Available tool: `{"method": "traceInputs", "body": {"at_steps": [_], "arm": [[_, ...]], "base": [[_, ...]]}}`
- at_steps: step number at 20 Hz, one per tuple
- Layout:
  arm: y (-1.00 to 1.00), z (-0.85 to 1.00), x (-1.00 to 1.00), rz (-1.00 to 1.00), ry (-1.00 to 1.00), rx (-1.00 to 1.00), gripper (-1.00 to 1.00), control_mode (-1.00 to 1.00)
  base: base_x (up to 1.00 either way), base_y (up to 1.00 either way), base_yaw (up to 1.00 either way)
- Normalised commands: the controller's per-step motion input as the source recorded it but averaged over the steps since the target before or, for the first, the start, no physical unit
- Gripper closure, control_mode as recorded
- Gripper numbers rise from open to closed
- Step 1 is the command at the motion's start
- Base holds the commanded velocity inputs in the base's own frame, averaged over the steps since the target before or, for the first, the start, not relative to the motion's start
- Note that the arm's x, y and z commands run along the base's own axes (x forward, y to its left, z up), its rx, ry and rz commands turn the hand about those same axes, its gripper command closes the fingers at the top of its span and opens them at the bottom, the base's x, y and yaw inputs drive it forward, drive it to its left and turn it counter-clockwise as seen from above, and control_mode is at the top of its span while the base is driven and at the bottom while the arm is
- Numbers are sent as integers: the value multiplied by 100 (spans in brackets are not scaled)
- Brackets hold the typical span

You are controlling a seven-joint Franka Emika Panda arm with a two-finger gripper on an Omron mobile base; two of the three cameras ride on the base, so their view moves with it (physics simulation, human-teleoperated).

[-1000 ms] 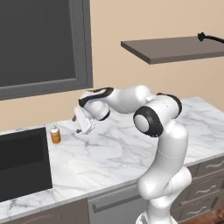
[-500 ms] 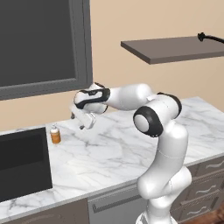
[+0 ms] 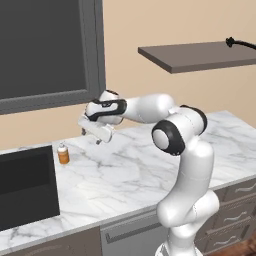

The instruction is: Locate and retrieve the soap dispenser and dish brush from the cabinet. Place them next to the sink.

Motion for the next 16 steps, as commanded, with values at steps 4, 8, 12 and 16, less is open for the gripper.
{"method": "traceInputs", "body": {"at_steps": [4,8,12,16], "arm": [[-3,2,3,50,-7,0,-100,-100],[0,0,0,50,-13,-2,-100,-100],[-13,0,0,45,-26,-4,-100,-100],[-35,6,-1,35,-29,-10,-100,-100]], "base": [[0,0,0],[0,0,0],[0,0,0],[0,0,0]]}}
